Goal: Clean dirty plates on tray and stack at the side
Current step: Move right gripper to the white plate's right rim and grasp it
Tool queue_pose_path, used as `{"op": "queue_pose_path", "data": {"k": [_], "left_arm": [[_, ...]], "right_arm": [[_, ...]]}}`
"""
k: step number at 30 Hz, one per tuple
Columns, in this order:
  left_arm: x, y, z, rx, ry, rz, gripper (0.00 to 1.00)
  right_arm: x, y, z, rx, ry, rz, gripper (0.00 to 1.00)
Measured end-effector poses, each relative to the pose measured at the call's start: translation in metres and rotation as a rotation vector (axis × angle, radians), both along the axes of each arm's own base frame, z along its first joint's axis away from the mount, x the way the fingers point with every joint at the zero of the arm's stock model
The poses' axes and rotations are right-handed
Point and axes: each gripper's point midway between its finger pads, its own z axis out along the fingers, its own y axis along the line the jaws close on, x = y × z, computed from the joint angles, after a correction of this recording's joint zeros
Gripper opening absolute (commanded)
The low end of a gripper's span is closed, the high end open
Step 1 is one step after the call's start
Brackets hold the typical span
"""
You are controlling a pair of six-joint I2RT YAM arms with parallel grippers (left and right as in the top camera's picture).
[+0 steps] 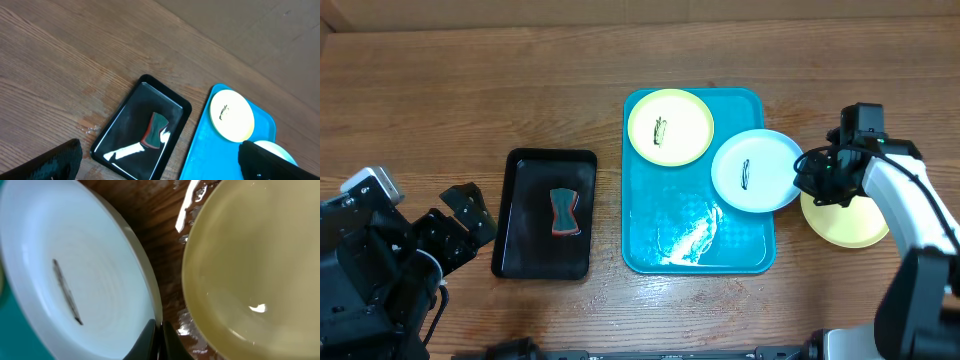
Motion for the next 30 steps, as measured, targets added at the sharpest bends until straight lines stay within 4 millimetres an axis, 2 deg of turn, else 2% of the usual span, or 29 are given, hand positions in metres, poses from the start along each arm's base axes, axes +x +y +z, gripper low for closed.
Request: {"op": "queue_pose_path", "data": {"k": [3, 6, 10, 15, 20, 22, 25, 28, 30], "left_arm": [[0.0, 0.0, 0.0, 0.0, 0.0, 0.0, 1.0], [0.0, 0.0, 0.0, 0.0, 0.0, 0.0, 1.0], [0.0, 0.0, 0.0, 0.0, 0.0, 0.0, 1.0], [0.0, 0.0, 0.0, 0.0, 0.0, 0.0, 1.0], [0.0, 0.0, 0.0, 0.0, 0.0, 0.0, 1.0], [0.0, 0.0, 0.0, 0.0, 0.0, 0.0, 1.0], [0.0, 0.0, 0.0, -0.004, -0.001, 0.001, 1.0], [0.0, 0.0, 0.0, -0.009, -0.001, 0.005, 1.0], [0.0, 0.0, 0.0, -0.011, -0.002, 0.007, 1.0]], "right_arm": [[-0.01, 0.014, 0.022, 0.001, -0.014, 0.036, 0.04], [-0.021, 0.038, 0.028, 0.006, 0.008, 0.105, 0.04], [-0.036, 0.079, 0.015, 0.014, 0.034, 0.217, 0.04], [-0.049, 0.111, -0.016, 0.031, 0.035, 0.209, 0.04], [-0.05, 0.115, -0.032, 0.024, 0.013, 0.153, 0.04], [-0.048, 0.113, -0.032, 0.022, 0.008, 0.137, 0.18], [-0.049, 0.108, -0.031, 0.014, 0.023, 0.12, 0.25], [-0.045, 0.103, -0.019, 0.003, 0.017, 0.139, 0.32], [-0.037, 0.104, 0.002, -0.002, -0.036, 0.179, 0.34]]}}
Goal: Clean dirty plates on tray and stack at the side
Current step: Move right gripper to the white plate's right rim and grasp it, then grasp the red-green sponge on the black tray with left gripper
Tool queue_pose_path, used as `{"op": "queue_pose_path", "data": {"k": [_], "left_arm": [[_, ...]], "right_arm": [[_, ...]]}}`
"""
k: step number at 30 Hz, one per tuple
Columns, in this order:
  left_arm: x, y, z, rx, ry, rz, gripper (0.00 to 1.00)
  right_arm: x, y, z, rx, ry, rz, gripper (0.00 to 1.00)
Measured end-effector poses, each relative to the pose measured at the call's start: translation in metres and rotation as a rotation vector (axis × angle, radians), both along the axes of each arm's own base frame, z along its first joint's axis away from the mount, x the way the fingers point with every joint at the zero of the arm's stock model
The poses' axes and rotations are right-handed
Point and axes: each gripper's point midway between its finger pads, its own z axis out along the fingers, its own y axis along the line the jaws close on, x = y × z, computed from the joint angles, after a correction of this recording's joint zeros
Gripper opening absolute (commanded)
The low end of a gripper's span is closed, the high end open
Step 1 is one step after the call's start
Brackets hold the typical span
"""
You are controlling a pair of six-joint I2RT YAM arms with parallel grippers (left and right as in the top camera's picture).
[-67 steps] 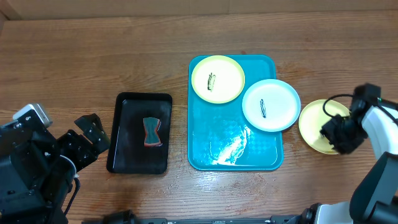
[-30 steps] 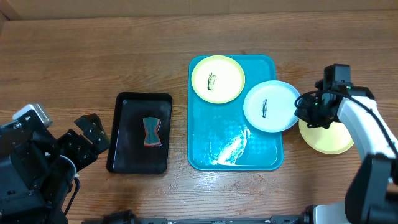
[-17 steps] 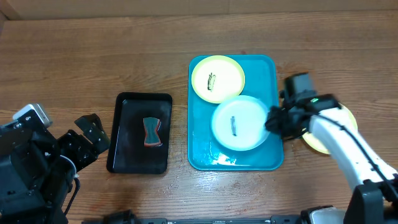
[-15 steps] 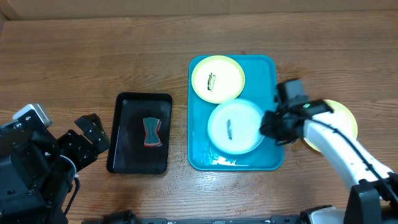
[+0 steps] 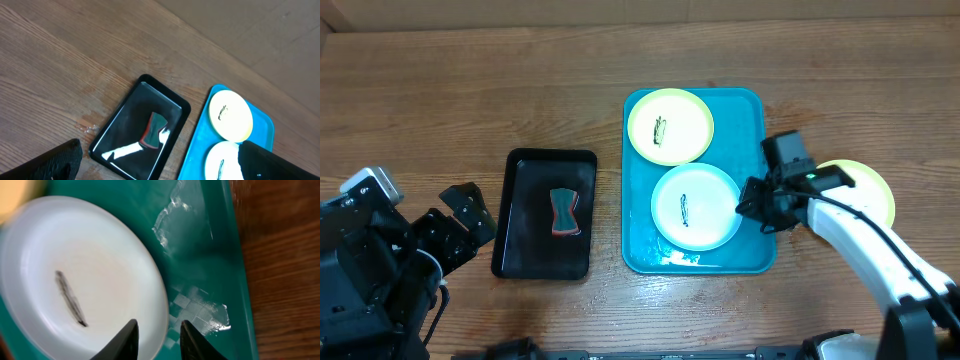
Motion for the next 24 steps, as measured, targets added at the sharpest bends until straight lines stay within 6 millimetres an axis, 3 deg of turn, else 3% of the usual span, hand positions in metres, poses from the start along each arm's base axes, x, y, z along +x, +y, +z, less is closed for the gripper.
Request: {"op": "queue_pose_path", "data": {"k": [3, 6, 8, 11, 17, 24], "left_arm": [[0.001, -0.001, -0.002, -0.01, 0.005, 0.0, 1.0], [0.006, -0.007, -0.016, -0.046, 0.053, -0.031, 1.0], [0.014, -0.013, -0.035, -0.067, 0.121, -0.09, 1.0], [0.026, -0.023, -0.075, -0.088, 0.266, -0.188, 0.95], [0.051, -0.041, -0.165, -0.117, 0.566, -0.331, 0.72], [0.081, -0.055, -0.234, -0.019, 0.747, -0.351, 0.66]], "right_arm": [[0.011, 0.004, 0.047, 0.015, -0.123, 0.053, 0.36], [0.01, 0.006, 0.09, 0.032, -0.244, 0.093, 0.36], [0.004, 0.008, 0.098, 0.04, -0.262, 0.109, 0.37], [-0.004, 0.01, 0.099, 0.051, -0.248, 0.13, 0.37], [-0.006, 0.014, 0.094, 0.063, -0.219, 0.145, 0.37], [-0.007, 0.015, 0.086, 0.067, -0.185, 0.15, 0.37]]}}
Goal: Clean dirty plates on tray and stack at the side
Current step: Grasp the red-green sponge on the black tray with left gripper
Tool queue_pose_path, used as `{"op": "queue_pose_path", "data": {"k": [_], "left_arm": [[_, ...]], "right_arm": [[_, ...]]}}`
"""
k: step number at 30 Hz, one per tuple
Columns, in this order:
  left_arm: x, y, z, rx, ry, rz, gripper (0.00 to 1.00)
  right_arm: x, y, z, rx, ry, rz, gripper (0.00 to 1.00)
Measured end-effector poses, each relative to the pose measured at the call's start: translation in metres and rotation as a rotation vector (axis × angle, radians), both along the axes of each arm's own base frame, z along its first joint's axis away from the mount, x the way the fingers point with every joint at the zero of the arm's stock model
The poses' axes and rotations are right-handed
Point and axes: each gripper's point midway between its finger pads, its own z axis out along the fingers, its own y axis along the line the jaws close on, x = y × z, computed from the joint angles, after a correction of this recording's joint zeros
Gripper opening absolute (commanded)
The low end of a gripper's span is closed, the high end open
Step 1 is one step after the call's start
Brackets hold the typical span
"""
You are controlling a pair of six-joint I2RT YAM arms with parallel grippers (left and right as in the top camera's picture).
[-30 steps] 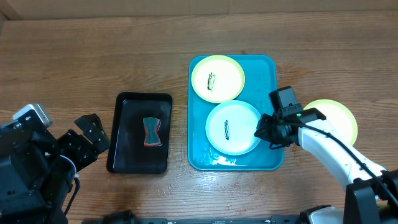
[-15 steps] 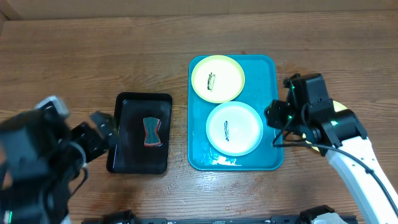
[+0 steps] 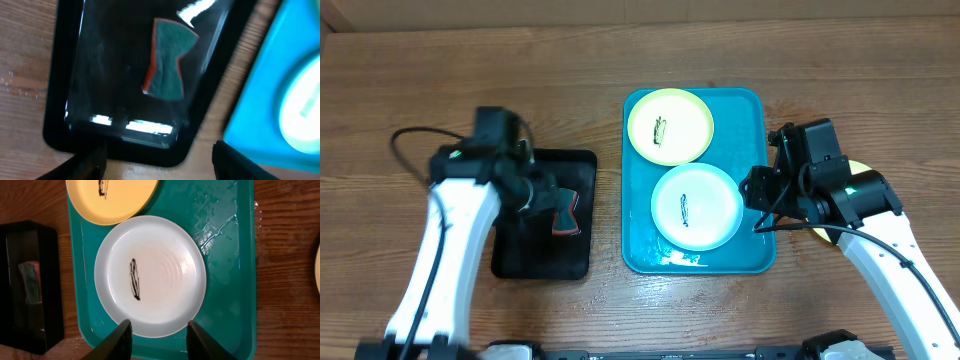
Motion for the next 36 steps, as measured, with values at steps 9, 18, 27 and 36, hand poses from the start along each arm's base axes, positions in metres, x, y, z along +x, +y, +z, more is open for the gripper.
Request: {"op": "queue_pose_path", "data": {"k": [9, 18, 27, 36], "left_arm": [[0.036, -0.009, -0.077, 0.081, 0.109, -0.005, 0.43], [0.038, -0.01, -0.109, 0.097, 0.171, 0.001, 0.04], [0.027, -0.011, -0.096, 0.089, 0.236, 0.001, 0.5], [0.023, -0.018, -0.102, 0.084, 0.239, -0.018, 0.38]], "right_arm": [[-0.003, -0.001, -0.002, -0.003, 0.014, 0.0, 0.38], [-0.004, -0.001, -0.002, -0.005, 0.017, 0.003, 0.38], [-0.007, -0.002, -0.003, -0.009, 0.031, 0.003, 0.38], [-0.007, -0.002, -0.004, -0.009, 0.032, 0.004, 0.38]]}}
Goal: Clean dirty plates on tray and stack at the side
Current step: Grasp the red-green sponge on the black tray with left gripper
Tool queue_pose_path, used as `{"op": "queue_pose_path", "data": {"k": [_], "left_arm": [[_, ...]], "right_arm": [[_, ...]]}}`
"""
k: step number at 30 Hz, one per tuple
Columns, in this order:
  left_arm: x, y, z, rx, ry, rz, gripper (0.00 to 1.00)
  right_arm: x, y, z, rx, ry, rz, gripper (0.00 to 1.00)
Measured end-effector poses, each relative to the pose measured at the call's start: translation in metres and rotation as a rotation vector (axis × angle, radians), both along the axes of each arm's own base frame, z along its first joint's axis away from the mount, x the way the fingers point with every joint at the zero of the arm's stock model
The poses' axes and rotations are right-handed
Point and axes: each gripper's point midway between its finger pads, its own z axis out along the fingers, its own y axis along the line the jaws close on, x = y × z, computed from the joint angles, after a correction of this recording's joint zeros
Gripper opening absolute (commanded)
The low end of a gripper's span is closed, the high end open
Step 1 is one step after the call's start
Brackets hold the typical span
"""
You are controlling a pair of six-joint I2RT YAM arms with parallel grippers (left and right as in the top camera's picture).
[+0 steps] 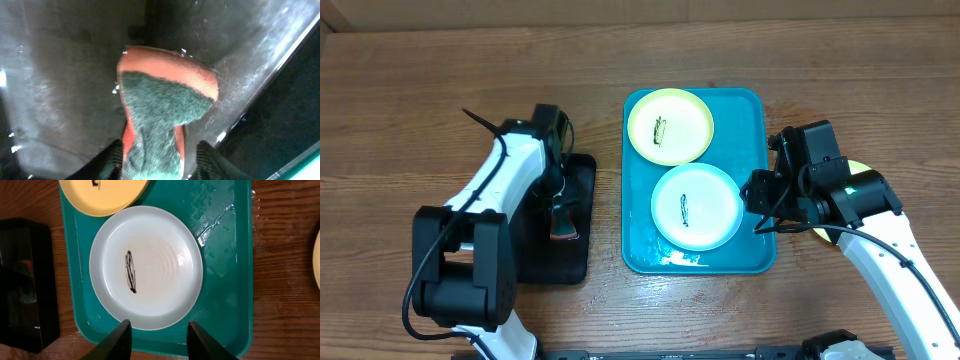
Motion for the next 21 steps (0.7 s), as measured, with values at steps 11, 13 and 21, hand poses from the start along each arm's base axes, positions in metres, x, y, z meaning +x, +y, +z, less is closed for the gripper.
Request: {"op": "queue_pose_path", "data": {"k": [11, 13, 21], "left_arm": [[-0.013, -0.002, -0.023, 0.008, -0.011, -0.018, 0.04], [-0.011, -0.001, -0.016, 0.021, -0.004, -0.019, 0.04], [0.028, -0.002, 0.054, 0.04, -0.076, -0.021, 0.04]], "right_arm": [[0.0, 0.0, 0.0, -0.001, 0.0, -0.001, 0.38], [0.0, -0.001, 0.0, -0.003, -0.001, -0.002, 0.38], [0.005, -0.017, -0.003, -0.093, -0.022, -0.047, 0.38]]}}
